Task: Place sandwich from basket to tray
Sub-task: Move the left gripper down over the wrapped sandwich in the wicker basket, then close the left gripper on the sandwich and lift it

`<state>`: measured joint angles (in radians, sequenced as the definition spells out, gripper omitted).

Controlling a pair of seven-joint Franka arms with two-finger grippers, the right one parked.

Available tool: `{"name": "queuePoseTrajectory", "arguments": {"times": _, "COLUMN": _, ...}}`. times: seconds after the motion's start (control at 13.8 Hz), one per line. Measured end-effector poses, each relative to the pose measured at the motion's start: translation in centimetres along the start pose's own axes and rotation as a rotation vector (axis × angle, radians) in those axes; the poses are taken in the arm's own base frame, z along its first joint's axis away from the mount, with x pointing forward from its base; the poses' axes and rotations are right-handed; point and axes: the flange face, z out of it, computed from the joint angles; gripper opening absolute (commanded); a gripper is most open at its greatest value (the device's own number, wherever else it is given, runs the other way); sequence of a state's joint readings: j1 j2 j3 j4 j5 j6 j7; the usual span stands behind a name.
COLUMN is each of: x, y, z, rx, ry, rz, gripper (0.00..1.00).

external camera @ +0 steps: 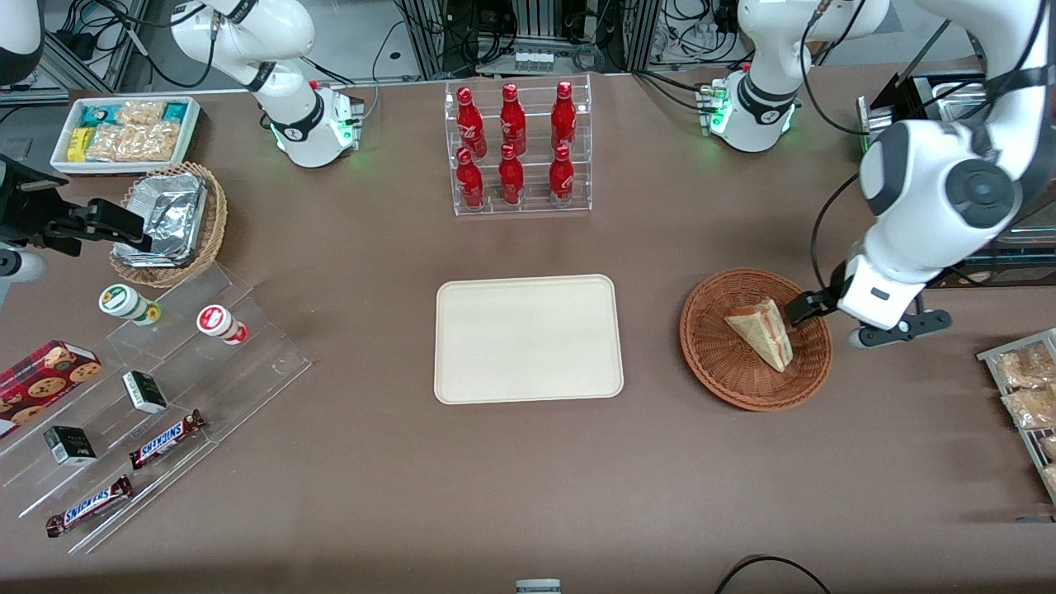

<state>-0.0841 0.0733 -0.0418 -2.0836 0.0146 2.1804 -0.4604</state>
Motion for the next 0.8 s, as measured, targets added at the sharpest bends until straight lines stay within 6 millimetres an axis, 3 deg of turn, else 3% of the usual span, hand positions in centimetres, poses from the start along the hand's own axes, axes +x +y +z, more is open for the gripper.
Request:
{"name": "queuePoseTrajectory", "arguments": {"times": 0.29, "x": -3.0, "y": 0.9, "z": 5.5, "rx": 0.000, "ry": -0.010, "rz": -0.177, "gripper": 1.00}}
{"name": "queuePoseTrajectory", "arguments": {"times": 0.8, "x": -2.9, "y": 0.8, "z": 12.8, "rx": 0.029, "ry": -0.075, "rz": -0.203, "gripper": 1.00}}
